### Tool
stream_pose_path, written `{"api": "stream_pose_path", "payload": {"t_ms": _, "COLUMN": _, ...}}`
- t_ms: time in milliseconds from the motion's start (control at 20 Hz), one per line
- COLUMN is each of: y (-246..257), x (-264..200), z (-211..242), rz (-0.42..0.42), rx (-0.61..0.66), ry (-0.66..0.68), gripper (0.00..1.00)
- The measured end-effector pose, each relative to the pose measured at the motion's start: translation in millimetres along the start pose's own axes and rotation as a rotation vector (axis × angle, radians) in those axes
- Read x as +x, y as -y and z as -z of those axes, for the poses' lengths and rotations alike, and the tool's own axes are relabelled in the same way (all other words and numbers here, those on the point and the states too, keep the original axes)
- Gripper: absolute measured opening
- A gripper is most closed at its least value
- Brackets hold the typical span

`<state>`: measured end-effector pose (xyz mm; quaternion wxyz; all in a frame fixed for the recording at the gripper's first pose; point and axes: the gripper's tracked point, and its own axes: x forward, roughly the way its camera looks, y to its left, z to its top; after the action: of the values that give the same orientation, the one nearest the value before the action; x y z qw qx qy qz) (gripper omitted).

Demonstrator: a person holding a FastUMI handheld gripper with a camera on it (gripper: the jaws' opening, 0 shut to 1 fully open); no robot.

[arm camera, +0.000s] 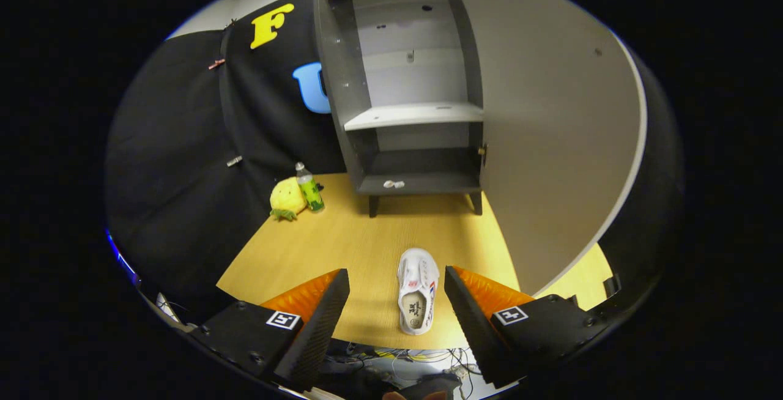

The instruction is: Open the shoe cabinet door, grab the shoes and put them into the shoe cabinet, then close the shoe cabinet door.

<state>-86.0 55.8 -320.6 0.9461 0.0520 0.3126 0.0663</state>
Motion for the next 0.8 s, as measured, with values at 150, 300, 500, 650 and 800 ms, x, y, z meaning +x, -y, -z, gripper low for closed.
{"api": "stream_pose_path", "payload": {"t_ms": 150, "y": -4, "x": 39, "z": 43, "rz": 0.012, "rx": -0.001, "ry": -0.079, "gripper": 0.98}}
{"api": "stream_pose_path", "payload": {"t_ms": 300, "y": 1, "x": 74, "z": 89, "rz": 0.036, "rx": 0.022, "ry": -0.165, "gripper": 0.98}}
{"api": "stream_pose_path", "payload": {"t_ms": 500, "y": 11, "x": 118, "z": 126, "rz": 0.073, "rx": 0.031, "ry": -0.196, "gripper": 0.81}}
{"api": "stream_pose_path", "payload": {"t_ms": 650, "y": 12, "x": 146, "z": 142, "rz": 0.080, "rx": 0.043, "ry": -0.197, "gripper": 0.66}}
{"api": "stream_pose_path", "payload": {"t_ms": 800, "y": 11, "x": 166, "z": 144, "rz": 0.085, "rx": 0.056, "ry": -0.163, "gripper": 0.55}}
